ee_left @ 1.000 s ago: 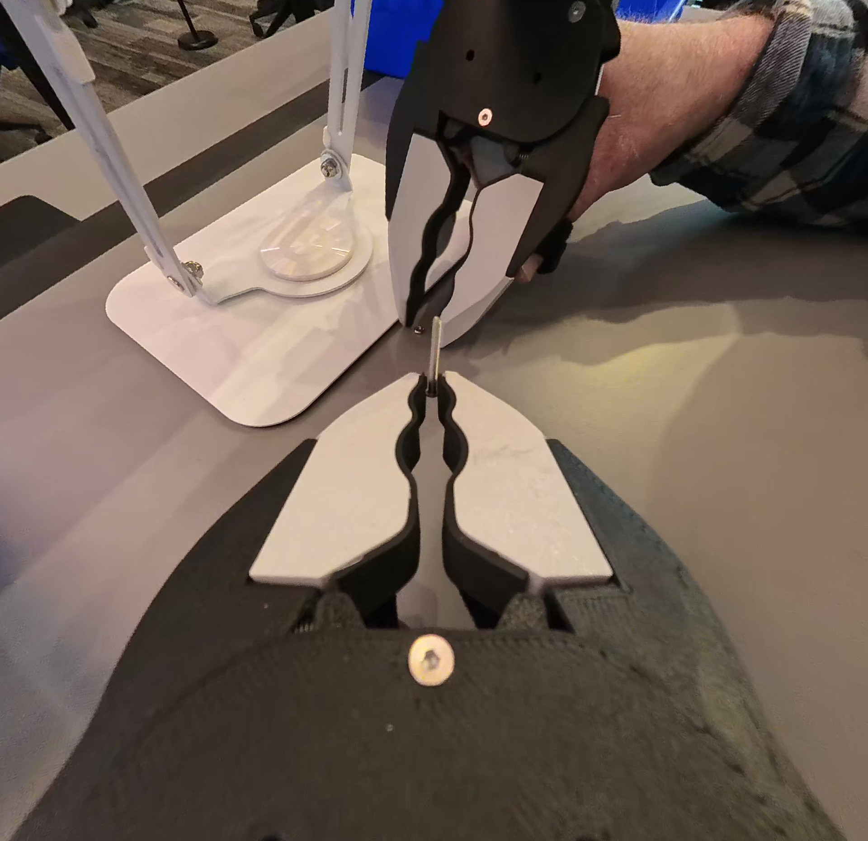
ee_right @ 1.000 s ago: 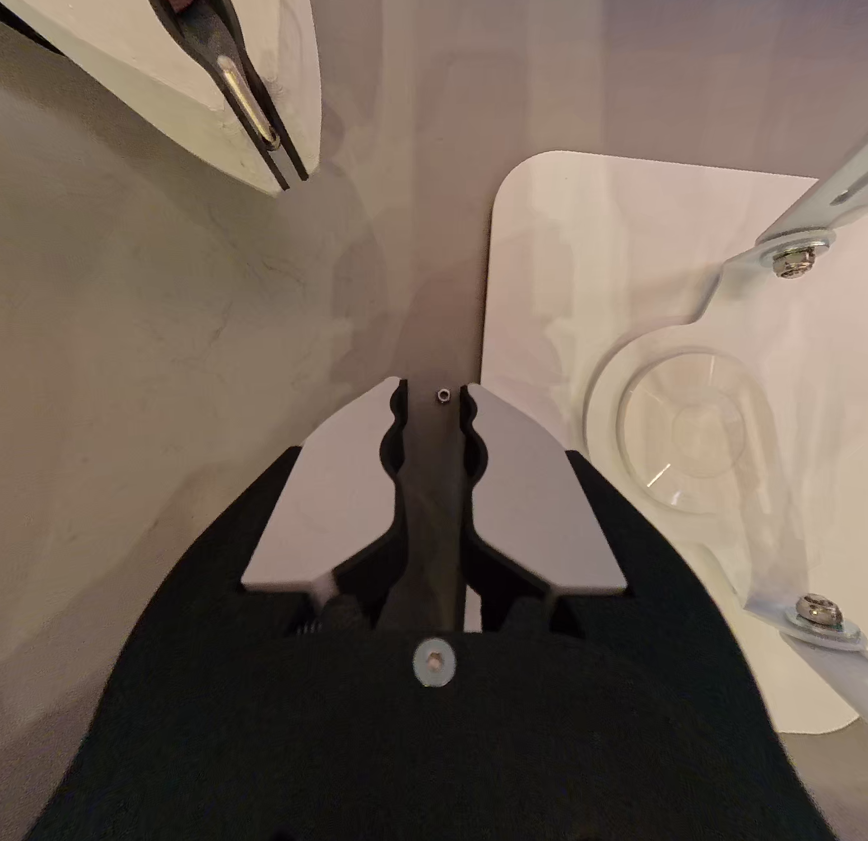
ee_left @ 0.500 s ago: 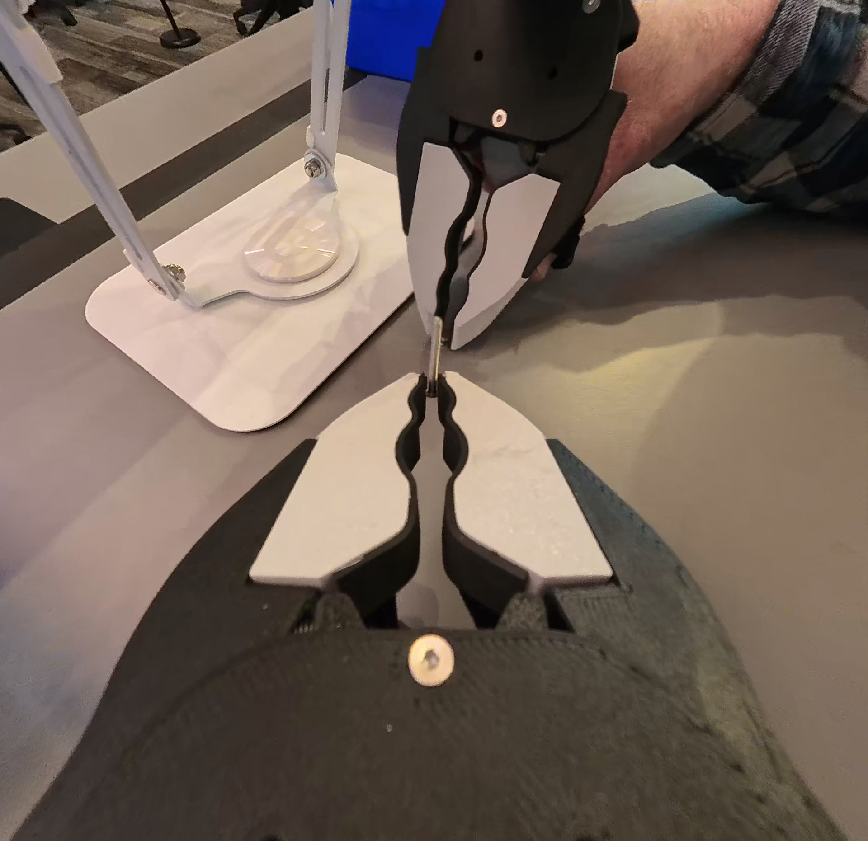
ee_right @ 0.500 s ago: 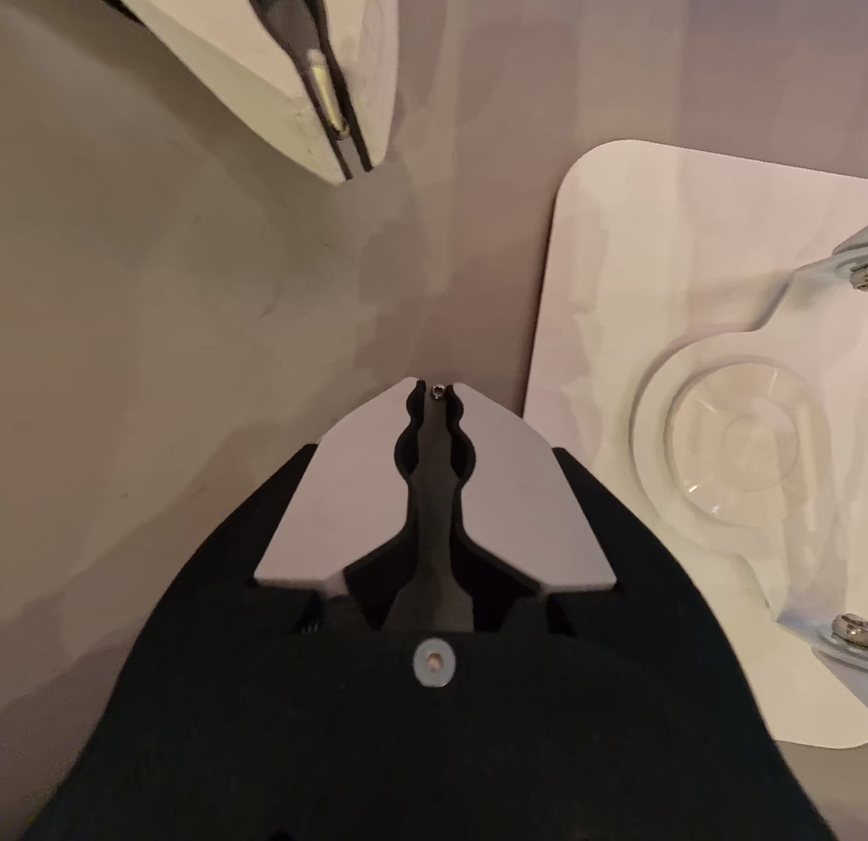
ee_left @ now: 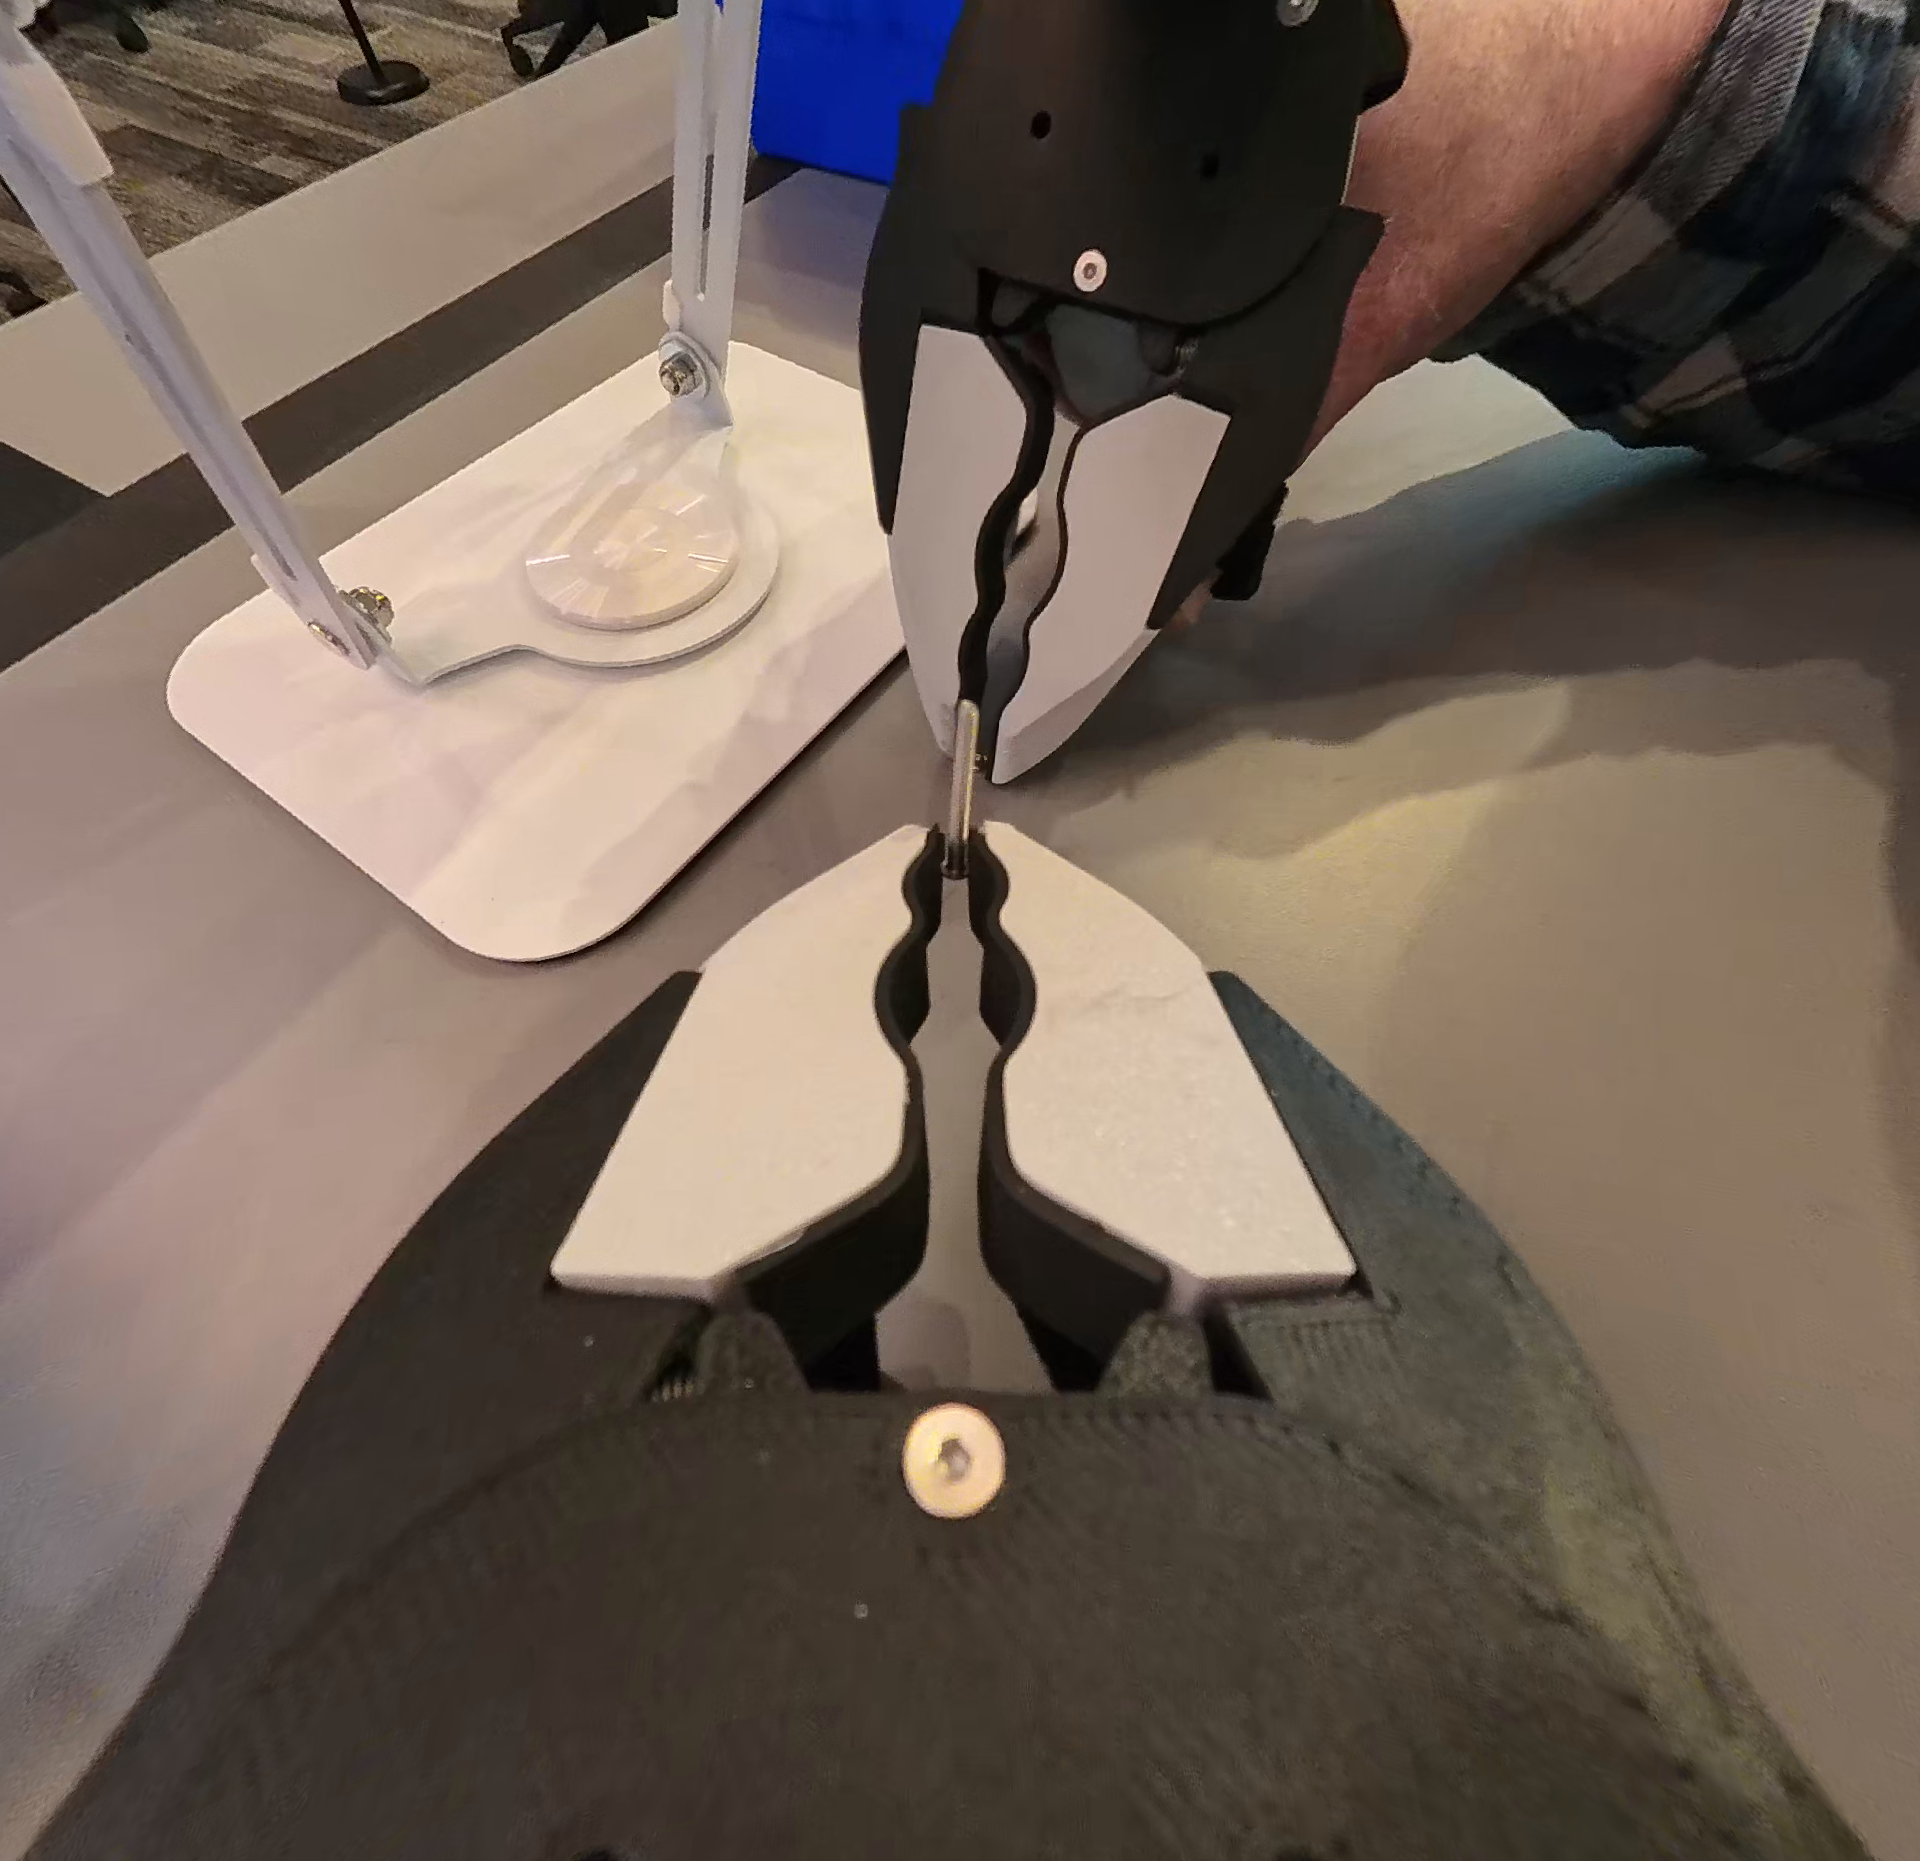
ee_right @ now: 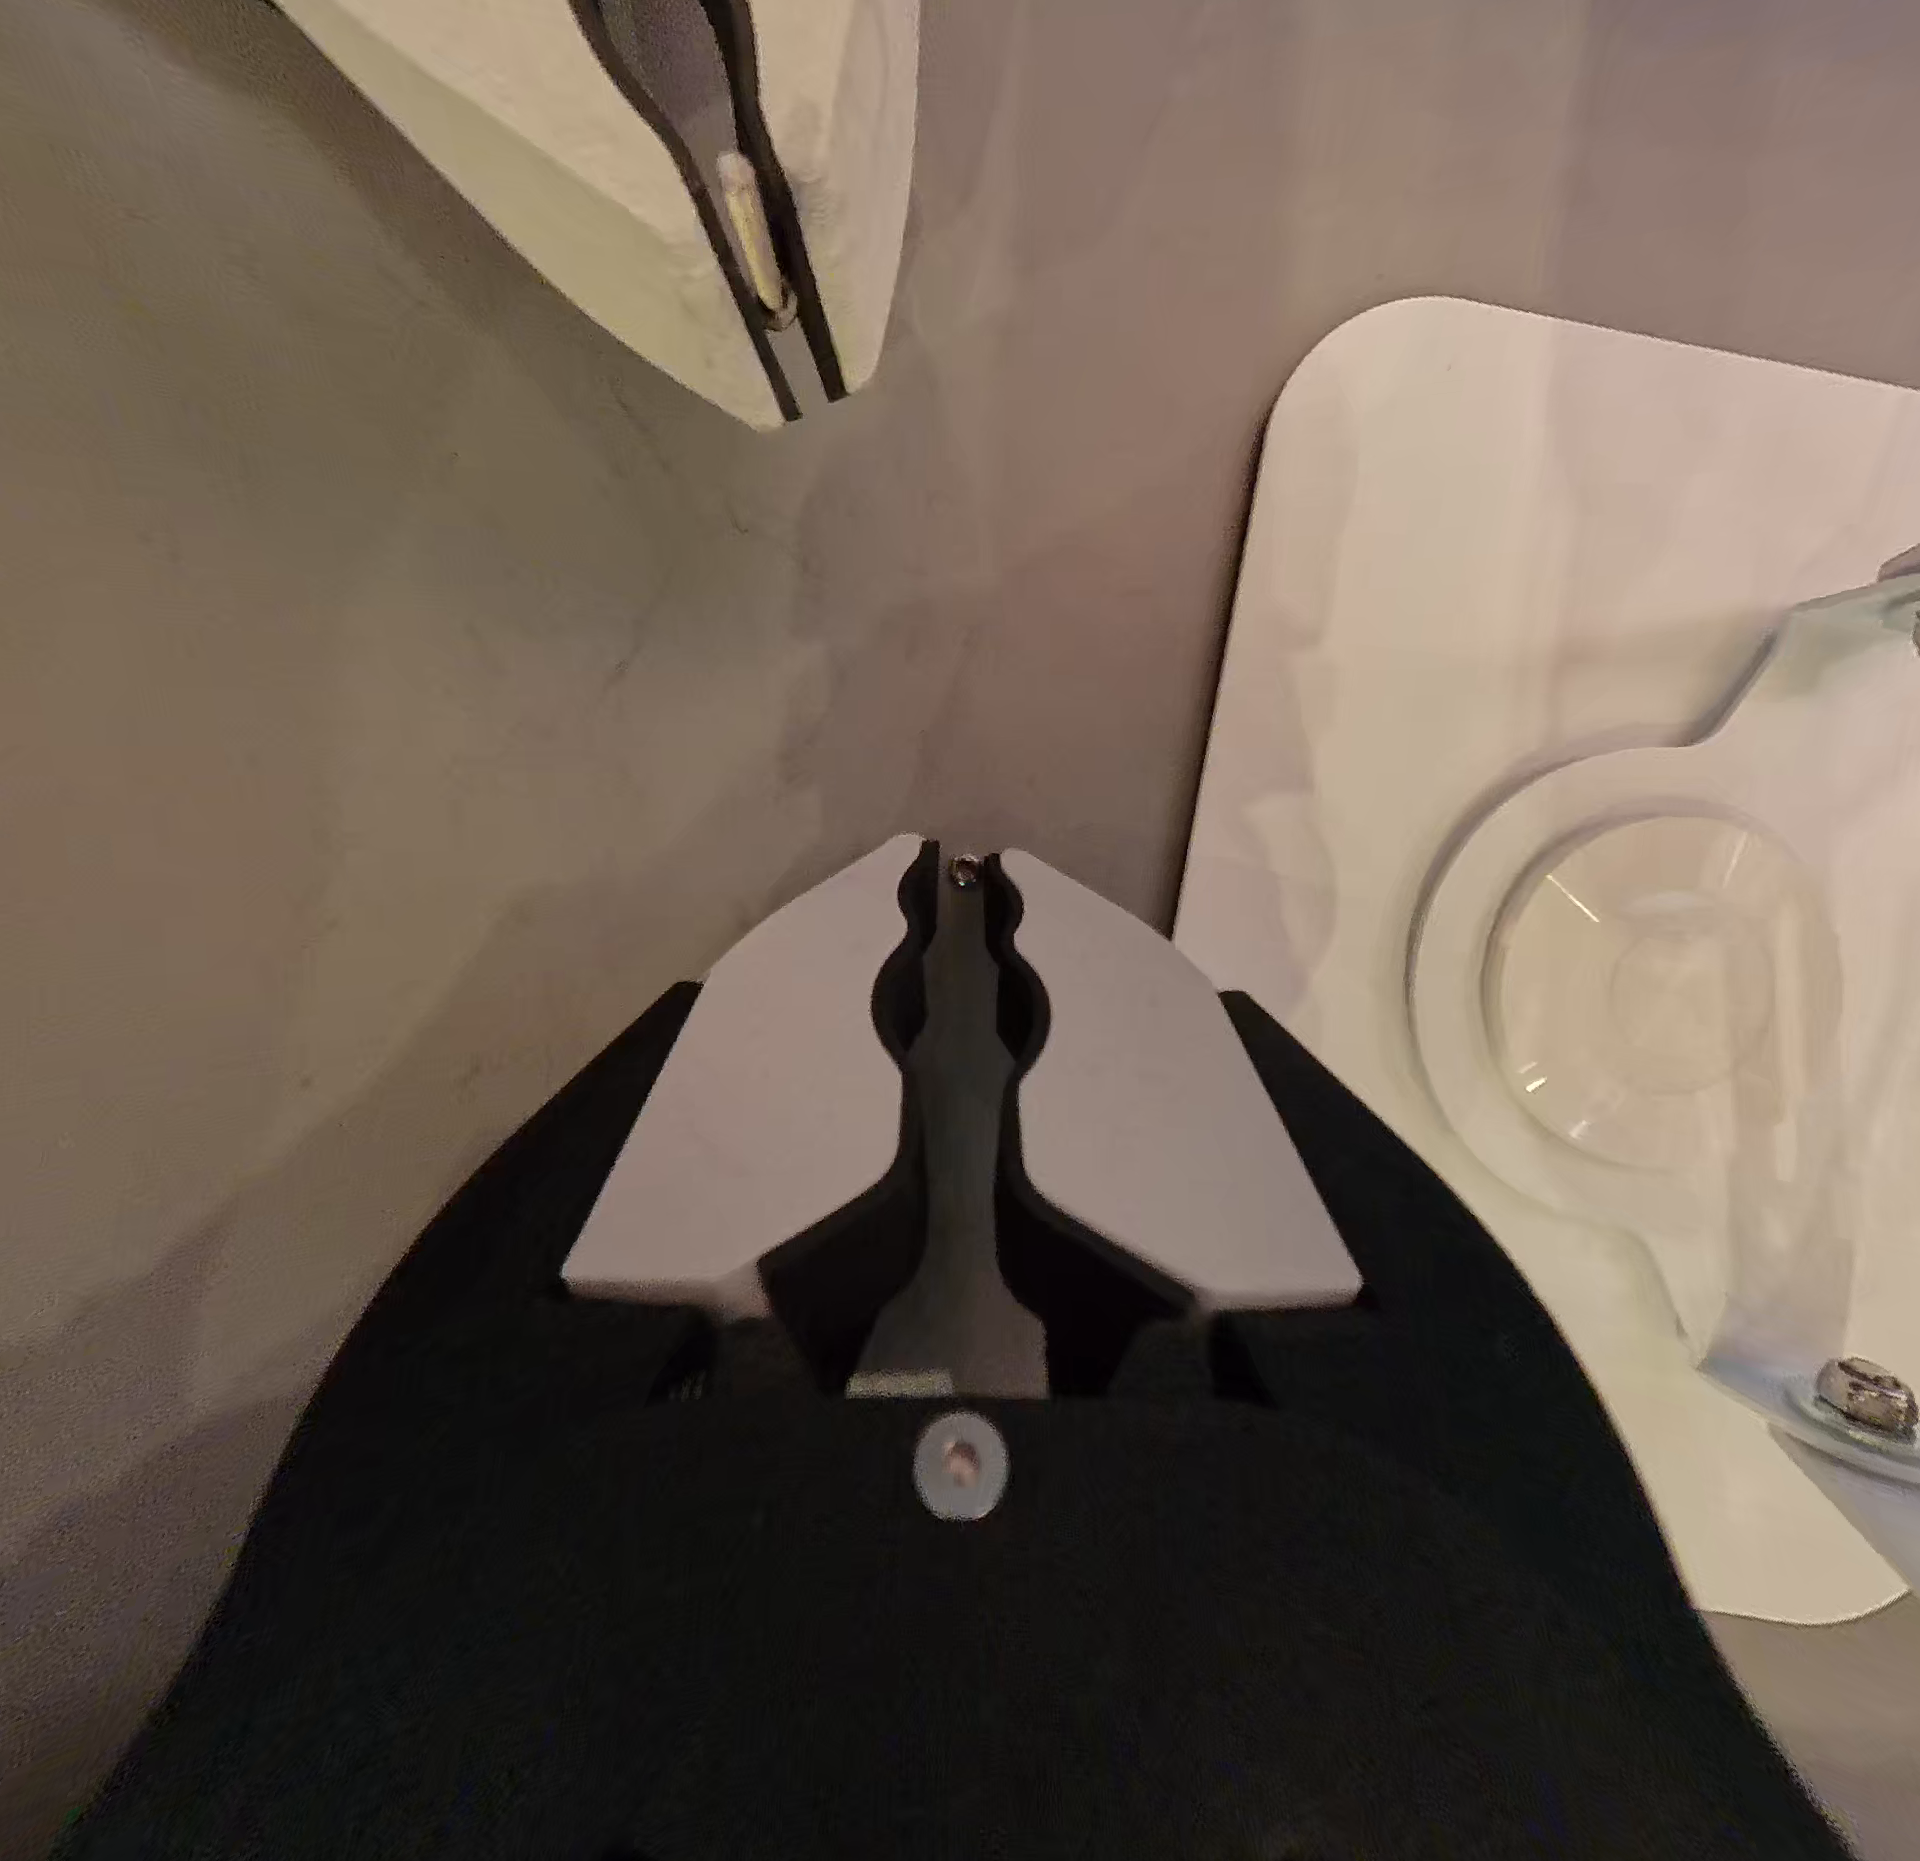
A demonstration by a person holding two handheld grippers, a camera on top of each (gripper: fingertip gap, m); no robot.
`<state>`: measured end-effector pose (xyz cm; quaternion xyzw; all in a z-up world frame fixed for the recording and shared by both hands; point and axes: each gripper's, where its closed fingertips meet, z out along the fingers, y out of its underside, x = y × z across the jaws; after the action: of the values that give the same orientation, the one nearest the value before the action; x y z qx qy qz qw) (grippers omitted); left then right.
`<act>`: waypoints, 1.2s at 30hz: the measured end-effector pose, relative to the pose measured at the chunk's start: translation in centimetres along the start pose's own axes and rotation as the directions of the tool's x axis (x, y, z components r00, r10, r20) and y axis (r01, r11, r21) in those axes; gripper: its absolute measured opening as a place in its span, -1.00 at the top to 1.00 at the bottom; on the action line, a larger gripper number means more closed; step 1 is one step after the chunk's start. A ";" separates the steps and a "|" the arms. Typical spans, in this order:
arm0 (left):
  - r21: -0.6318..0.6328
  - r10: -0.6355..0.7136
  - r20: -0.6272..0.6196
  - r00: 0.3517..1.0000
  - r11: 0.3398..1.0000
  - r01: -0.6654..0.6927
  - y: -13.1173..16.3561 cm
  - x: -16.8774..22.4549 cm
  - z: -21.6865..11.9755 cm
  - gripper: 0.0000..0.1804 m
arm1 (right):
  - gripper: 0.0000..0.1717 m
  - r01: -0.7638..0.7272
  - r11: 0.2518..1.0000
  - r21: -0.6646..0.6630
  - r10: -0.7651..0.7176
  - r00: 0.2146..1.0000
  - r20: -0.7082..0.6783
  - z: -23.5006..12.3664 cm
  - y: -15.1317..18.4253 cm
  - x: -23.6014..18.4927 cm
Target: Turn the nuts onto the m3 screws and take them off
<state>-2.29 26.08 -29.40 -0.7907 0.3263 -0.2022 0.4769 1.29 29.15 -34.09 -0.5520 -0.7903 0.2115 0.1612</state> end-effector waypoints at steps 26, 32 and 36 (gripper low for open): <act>-0.020 0.069 -0.004 0.998 0.997 -0.069 -0.1 1.0 0.6 0.96 | 0.95 0.059 0.968 0.245 -0.057 0.998 -0.014 -5.5 -5.3 -2.7; -0.012 0.107 -0.009 0.994 0.994 -0.107 -0.4 1.5 0.6 0.96 | 0.95 0.128 0.952 0.280 -0.126 0.992 -0.024 -6.4 -7.8 -3.8; 0.002 0.127 -0.013 0.992 0.992 -0.127 -0.7 1.8 0.5 0.96 | 0.95 0.139 0.953 0.270 -0.136 0.990 -0.031 -6.3 -8.0 -3.7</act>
<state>-0.47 25.30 -28.98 -0.7667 0.3790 -0.1771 0.4870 -0.85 24.21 -24.67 -0.4696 -0.7894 0.3029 0.2543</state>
